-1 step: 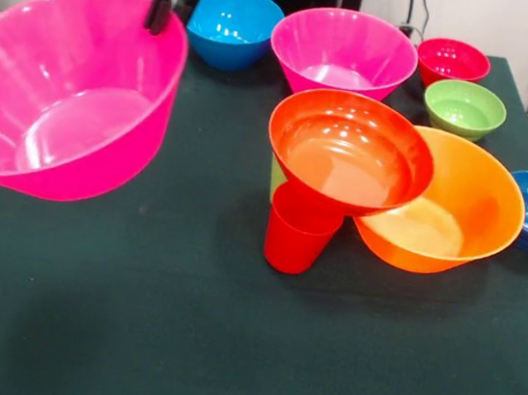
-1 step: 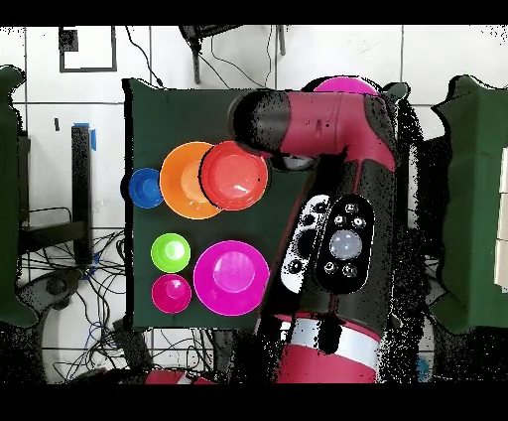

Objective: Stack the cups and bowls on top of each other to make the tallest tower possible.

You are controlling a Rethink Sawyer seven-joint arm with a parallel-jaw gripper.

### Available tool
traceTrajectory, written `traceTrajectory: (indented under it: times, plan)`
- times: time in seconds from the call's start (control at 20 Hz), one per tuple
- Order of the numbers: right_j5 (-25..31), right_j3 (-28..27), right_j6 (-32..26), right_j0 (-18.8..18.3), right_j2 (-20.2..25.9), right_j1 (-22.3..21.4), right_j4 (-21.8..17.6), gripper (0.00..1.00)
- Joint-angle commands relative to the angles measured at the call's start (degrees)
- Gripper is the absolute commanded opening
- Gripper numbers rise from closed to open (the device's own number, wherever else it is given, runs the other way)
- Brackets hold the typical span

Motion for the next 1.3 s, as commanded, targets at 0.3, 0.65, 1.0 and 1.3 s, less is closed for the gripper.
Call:
traceTrajectory:
  times: [0.3,0.65,1.0,1.3]
  plan:
    - [-2.21,1.53,10.31,5.16,1.14,-1.12,-1.81,0.00]
    - [1.59,-1.83,12.61,8.58,-1.29,-0.11,-1.45,0.00]
    - [4.37,-4.35,14.69,11.73,-3.52,0.86,-0.76,0.00]
    - [5.46,-5.57,16.04,13.74,-4.83,1.20,-0.63,0.00]
